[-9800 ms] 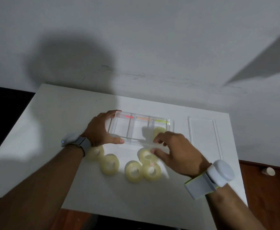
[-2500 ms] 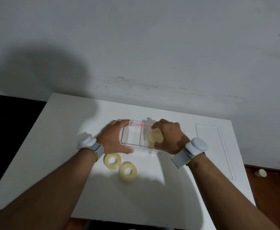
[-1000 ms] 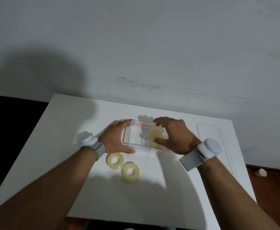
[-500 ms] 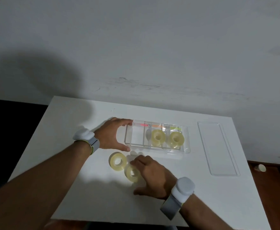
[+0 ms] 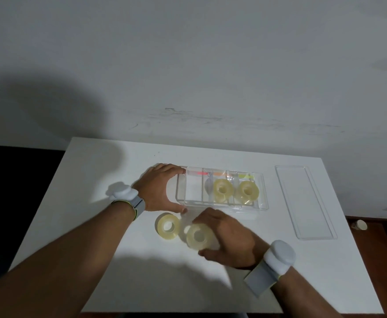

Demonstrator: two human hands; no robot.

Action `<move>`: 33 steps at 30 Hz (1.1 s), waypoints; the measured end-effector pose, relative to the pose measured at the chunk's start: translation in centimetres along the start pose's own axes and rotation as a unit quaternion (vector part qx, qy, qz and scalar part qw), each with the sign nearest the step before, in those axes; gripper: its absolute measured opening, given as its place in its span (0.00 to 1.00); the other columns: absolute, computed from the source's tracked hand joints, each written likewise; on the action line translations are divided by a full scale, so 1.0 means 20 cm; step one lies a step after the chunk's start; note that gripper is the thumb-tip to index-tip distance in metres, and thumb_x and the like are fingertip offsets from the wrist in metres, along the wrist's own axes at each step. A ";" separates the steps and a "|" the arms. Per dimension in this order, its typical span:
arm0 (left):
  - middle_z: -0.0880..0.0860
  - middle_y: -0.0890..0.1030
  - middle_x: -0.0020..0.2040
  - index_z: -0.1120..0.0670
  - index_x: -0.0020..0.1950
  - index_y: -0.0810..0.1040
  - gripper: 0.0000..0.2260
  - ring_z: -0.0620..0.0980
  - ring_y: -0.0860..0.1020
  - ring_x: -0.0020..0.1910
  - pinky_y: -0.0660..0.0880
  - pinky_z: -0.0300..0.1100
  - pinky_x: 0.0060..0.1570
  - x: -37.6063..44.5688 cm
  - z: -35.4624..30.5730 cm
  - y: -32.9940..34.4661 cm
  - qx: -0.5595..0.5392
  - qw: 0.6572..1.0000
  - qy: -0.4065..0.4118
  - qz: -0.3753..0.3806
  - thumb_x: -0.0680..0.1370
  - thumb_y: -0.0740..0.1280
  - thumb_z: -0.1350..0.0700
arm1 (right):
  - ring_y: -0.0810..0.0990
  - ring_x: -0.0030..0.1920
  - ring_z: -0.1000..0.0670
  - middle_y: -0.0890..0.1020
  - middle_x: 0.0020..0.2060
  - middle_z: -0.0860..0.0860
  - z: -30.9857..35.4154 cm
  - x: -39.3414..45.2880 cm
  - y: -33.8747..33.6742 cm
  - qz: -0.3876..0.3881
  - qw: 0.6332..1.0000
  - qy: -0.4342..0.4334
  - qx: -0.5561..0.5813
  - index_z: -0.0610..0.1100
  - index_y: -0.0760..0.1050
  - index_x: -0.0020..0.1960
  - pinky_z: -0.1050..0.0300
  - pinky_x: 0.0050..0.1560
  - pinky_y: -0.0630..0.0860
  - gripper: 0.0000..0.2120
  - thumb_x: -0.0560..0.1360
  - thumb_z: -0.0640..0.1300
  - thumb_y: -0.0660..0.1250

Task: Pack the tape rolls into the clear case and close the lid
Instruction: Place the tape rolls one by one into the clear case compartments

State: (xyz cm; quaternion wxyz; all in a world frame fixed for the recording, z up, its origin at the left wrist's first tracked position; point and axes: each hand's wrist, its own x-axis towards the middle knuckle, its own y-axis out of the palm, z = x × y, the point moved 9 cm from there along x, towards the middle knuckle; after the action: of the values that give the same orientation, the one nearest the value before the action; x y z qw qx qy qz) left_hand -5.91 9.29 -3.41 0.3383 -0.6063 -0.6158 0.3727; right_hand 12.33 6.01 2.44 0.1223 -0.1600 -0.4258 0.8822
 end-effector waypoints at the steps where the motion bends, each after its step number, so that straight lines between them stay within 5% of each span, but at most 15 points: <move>1: 0.40 0.72 0.70 0.41 0.71 0.67 0.49 0.46 0.69 0.68 0.63 0.45 0.70 0.00 0.00 0.00 0.002 1.000 0.001 -0.002 0.55 0.71 0.22 | 0.75 0.56 0.49 0.76 0.57 0.49 -0.01 0.00 -0.07 -0.017 1.000 0.001 0.006 0.45 0.71 0.64 0.57 0.57 0.72 0.29 0.66 0.49 0.76; 8: 0.40 0.71 0.69 0.40 0.70 0.66 0.49 0.46 0.69 0.68 0.62 0.44 0.69 0.00 0.01 0.01 0.005 1.000 -0.003 -0.005 0.55 0.69 0.20 | 0.78 0.48 0.49 0.80 0.52 0.48 -0.14 0.15 -0.48 -0.171 0.981 0.078 -0.040 0.43 0.76 0.59 0.59 0.49 0.73 0.27 0.64 0.49 0.78; 19: 0.40 0.72 0.68 0.40 0.70 0.66 0.48 0.45 0.69 0.66 0.59 0.40 0.66 0.00 0.02 0.01 -0.007 1.000 0.000 -0.008 0.55 0.71 0.21 | 0.78 0.54 0.46 0.78 0.55 0.50 -0.22 0.48 -0.27 -0.042 0.971 0.115 -0.205 0.48 0.72 0.64 0.50 0.60 0.64 0.30 0.66 0.57 0.72; 33: 0.40 0.75 0.61 0.43 0.68 0.67 0.48 0.45 0.73 0.59 0.69 0.43 0.60 0.00 0.01 -0.02 -0.015 1.000 0.002 -0.022 0.54 0.72 0.22 | 0.80 0.50 0.45 0.81 0.54 0.51 -0.26 0.55 -0.18 0.009 0.964 0.098 -0.247 0.50 0.73 0.62 0.52 0.52 0.58 0.27 0.64 0.56 0.70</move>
State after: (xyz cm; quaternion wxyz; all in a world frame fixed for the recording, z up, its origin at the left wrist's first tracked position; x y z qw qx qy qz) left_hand -6.36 9.35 -3.16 0.3382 -0.5985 -0.6339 0.3544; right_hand 4.48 15.74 0.19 0.1119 -0.2744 -0.6149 0.7308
